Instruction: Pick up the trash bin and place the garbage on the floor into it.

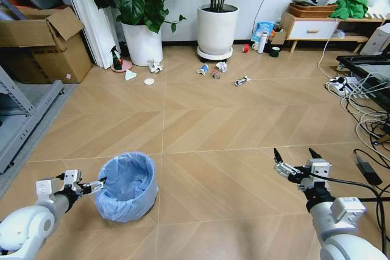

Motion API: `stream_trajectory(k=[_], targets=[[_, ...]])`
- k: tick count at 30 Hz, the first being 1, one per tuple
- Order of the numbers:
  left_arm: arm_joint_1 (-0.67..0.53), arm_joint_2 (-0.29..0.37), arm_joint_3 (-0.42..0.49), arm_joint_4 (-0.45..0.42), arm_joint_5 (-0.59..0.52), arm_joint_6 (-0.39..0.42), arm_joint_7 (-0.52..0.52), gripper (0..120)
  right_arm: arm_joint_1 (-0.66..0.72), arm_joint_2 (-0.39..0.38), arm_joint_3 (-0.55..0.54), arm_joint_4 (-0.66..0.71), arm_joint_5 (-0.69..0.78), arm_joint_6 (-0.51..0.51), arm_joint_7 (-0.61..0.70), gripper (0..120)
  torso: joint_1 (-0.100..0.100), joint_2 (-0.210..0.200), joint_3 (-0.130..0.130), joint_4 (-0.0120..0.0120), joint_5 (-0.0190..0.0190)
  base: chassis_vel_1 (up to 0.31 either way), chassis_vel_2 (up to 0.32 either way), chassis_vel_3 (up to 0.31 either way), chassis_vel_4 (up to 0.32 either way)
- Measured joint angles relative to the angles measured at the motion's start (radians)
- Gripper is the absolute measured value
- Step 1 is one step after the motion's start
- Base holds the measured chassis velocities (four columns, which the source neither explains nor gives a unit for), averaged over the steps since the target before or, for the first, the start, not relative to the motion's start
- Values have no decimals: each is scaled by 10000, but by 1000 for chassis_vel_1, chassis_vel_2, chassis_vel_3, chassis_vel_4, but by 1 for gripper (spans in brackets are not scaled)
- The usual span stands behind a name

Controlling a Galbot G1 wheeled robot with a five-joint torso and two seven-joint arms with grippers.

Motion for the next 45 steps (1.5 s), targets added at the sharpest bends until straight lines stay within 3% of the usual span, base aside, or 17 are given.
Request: stream_trajectory(k=[12, 19, 25, 26, 35, 37, 43, 45], targets=[[-1332, -46, 1229, 961, -33, 127, -164, 100, -20, 43, -92, -122, -119, -75, 28, 100, 0, 0, 0, -3, 2, 0, 0, 0, 0], [-1388, 173, 1324, 1177, -52, 275, -154, 95, -33, 133, -70, -143, -204, -59, 31, 100, 0, 0, -1, -1, 2, 0, 0, 0, 0], [-1283, 333, 1354, 1154, -55, 232, -121, 75, -3, 164, -76, -198, -248, -34, 33, 100, 0, 0, -1, 0, 0, 0, 0, 0, 0], [-1280, 345, 1378, 1123, -61, 227, -110, 67, 10, 164, -100, -224, -261, -27, 33, 100, 0, 0, -1, -1, 0, 0, 0, 0, 0], [-1243, 367, 1413, 987, -83, 195, -102, 39, 68, 164, -167, -295, -313, -5, 34, 100, 0, 0, -1, -1, -1, 0, 0, 0, 0], [-1225, 382, 1400, 940, -106, 192, -40, 27, 106, 155, -171, -326, -314, 0, 36, 100, 0, 0, 0, 0, -1, 0, 0, 0, 0], [-1212, 390, 1382, 832, -147, 197, 4, 14, 123, 145, -172, -346, -313, 5, 38, 100, 0, 0, 0, 0, 1, 0, 0, 0, 0], [-1194, 346, 1364, 690, -201, 202, 5, 1, 132, 139, -167, -346, -302, 7, 42, 100, 0, 0, 0, -2, -1, 0, 0, 0, 0]])
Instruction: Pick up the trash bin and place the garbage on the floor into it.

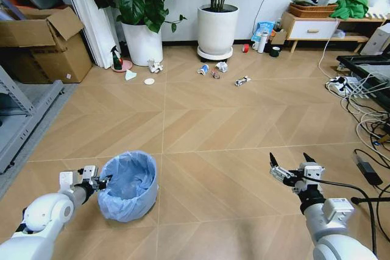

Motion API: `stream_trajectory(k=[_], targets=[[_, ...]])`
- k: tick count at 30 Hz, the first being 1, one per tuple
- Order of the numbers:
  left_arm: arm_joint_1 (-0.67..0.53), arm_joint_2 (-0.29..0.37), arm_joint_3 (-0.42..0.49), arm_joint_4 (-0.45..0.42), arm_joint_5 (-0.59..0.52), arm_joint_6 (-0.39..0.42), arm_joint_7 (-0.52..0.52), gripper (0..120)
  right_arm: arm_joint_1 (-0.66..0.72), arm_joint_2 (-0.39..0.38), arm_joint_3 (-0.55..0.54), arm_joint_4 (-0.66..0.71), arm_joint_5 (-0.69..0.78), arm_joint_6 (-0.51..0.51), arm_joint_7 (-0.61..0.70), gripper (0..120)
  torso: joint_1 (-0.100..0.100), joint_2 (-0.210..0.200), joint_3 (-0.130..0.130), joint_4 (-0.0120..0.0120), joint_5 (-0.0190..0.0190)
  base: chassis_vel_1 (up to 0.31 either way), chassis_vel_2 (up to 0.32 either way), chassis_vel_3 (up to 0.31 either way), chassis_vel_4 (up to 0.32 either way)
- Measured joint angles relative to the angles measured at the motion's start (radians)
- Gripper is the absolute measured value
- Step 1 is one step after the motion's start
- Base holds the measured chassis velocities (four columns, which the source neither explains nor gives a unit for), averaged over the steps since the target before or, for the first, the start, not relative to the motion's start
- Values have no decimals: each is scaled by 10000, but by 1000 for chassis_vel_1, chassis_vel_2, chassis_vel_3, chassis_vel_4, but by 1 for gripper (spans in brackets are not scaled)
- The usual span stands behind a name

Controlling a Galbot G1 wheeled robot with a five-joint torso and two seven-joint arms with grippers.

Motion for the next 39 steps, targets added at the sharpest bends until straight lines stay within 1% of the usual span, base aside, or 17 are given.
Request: stream_trajectory(k=[8, 9, 11, 12, 14, 17, 18, 20, 21, 22, 23, 24, 27, 30, 31, 39], targets=[[220, -139, -216, -346, -140, 22, -53, 0, 57, -22, 19, -4, 67, -10, 24, 100, 0, 0, 0, 0, 1, 0, 0, 0, 0], [288, -201, -327, -484, -262, 22, -162, 0, 79, -35, 29, -3, 120, -30, 33, 100, 0, 0, 0, 1, -4, 0, 0, 0, 0], [399, -335, -531, -767, -553, -43, -534, 0, 126, -61, 57, 18, 279, -113, 91, 100, 0, 0, 0, 1, 4, 0, 0, 0, 0], [494, -485, -702, -1016, -795, -179, -943, 0, 183, -88, 84, 74, 492, -225, 136, 100, 0, 0, 0, 0, 3, 0, 0, 0, 0], [547, -597, -811, -1169, -866, -257, -1149, 0, 226, -105, 97, 110, 683, -272, 177, 100, 0, 0, 0, 0, 0, 0, 0, 0, 0], [732, -989, -1144, -1757, -870, -616, -1731, 0, 294, -117, 155, 181, 947, -354, 236, 100, 0, 0, 0, 1, 3, 0, 0, 0, 0], [732, -989, -1144, -1757, -870, -616, -1731, 0, 294, -117, 155, 181, 947, -354, 236, 100, 0, 0, 0, 1, 3, 0, 0, 0, 0], [936, -1404, -1344, -2478, -667, -997, -2280, 0, 264, -122, 207, 222, 953, -356, 242, 100, 0, 0, 0, 1, 1, 0, 0, 0, 0], [992, -1519, -1376, -2662, -502, -1125, -2378, 0, 247, -122, 217, 231, 940, -356, 242, 100, 0, 0, 0, 0, 3, 0, 0, 0, 0], [1057, -1637, -1401, -2854, -255, -1272, -2444, 0, 232, -123, 224, 239, 918, -358, 242, 100, -1, 0, 0, 0, 4, 0, 0, 0, 0], [1057, -1637, -1401, -2854, -255, -1272, -2444, 0, 232, -123, 224, 239, 918, -358, 242, 100, -1, 0, 0, 0, 4, 0, 0, 0, 0], [1171, -1827, -1410, -3173, 127, -1464, -2493, 0, 219, -122, 236, 252, 846, -396, 242, 100, 0, 0, 0, 0, 1, 0, 0, 0, 0], [1415, -2063, -1347, -3669, 594, -1603, -2513, 0, 227, -109, 241, 256, 727, -470, 240, 100, 0, 0, -1, 1, 3, 0, 0, 0, 0], [1502, -2094, -1286, -3827, 769, -1626, -2483, 0, 209, -78, 243, 257, 644, -491, 235, 100, 0, 0, 0, 1, -1, 0, 0, 0, 0], [1534, -2093, -1267, -3893, 891, -1647, -2438, 0, 183, -48, 247, 258, 564, -496, 221, 100, -1, 0, -1, 0, 3, 0, 0, 0, 0], [1568, -2024, -1248, -3956, 1011, -1658, -2334, 0, 171, 53, 243, 258, 313, -547, 157, 100, -1, 0, -1, 0, 1, 0, 0, 0, 0]])
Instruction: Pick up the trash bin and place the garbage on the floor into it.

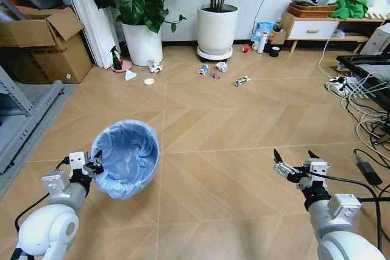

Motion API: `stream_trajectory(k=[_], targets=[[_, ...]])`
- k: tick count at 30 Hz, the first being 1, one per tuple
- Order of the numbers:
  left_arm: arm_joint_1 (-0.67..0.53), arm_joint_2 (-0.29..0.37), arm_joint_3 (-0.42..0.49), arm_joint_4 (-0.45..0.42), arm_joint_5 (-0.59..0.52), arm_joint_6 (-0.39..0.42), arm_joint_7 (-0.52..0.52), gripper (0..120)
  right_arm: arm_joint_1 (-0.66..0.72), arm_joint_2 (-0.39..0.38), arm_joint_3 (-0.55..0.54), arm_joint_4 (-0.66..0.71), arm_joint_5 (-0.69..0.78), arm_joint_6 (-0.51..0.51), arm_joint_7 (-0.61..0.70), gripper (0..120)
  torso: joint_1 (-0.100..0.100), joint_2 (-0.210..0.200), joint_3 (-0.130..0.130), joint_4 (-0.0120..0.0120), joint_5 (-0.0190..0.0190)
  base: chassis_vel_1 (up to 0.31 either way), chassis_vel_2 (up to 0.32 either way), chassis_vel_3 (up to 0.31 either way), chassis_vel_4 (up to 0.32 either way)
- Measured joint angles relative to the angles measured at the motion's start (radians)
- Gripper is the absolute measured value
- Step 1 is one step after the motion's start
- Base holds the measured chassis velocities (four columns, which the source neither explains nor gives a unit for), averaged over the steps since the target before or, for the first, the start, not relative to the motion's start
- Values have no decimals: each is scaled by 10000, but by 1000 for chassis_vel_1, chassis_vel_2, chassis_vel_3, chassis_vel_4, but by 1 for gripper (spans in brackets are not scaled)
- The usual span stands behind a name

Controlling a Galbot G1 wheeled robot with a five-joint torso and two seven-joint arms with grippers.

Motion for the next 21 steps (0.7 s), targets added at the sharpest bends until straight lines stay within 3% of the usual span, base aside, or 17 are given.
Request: stream_trajectory(k=[10, 21], targets=[[29, 16, 116, -182, 56, 0, 64, 0, 24, 24, 10, -57, -59, -1, -8, 100, -1, 0, 0, 0, 2, 0, 5, -3, -6], [108, 4, 135, -212, 92, 4, 99, 0, 33, 53, -30, -99, -119, -1, -10, 100, 0, 0, 1, 0, -2, 24, 146, -21, -128]])
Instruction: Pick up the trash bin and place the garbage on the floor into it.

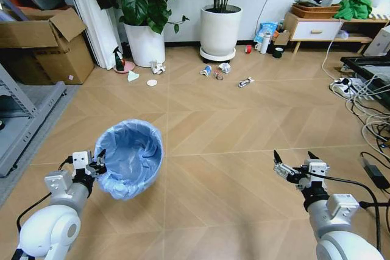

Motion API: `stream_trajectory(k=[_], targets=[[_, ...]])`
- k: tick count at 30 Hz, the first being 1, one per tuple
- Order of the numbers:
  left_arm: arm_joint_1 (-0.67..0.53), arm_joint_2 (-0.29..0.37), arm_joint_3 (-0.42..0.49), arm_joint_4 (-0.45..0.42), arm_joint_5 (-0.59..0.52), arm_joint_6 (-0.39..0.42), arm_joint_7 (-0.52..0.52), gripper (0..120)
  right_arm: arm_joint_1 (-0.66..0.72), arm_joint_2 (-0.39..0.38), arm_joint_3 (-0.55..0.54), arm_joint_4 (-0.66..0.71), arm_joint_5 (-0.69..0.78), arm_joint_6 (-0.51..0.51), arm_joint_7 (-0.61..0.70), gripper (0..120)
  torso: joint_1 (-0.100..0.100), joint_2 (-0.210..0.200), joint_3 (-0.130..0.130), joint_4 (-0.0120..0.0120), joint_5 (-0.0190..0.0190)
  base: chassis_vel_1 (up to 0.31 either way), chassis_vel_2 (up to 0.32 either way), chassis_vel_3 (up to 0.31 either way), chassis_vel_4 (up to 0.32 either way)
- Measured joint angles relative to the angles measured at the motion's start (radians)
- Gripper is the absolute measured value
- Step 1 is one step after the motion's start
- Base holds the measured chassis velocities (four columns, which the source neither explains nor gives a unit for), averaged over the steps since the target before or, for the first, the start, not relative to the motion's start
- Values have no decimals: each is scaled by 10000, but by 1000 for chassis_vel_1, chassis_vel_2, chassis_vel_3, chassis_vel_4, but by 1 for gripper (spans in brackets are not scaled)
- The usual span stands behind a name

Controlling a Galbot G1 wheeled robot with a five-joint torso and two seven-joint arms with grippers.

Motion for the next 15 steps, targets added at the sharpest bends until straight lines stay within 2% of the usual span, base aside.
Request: stream_trajectory(k=[11, 15], targets=[[38, -11, 42, -1, 104, -48, 146, 0, 6, 22, -26, -17, -95, 1, -19, 100, 0, 1, -2, 0, 3, 15, 165, -14, -162], [76, -4, 44, -41, 114, -70, 192, 0, -6, 55, -41, -29, -149, 3, -21, 100, -2, 1, -1, -1, 4, -26, 237, 33, -219]])
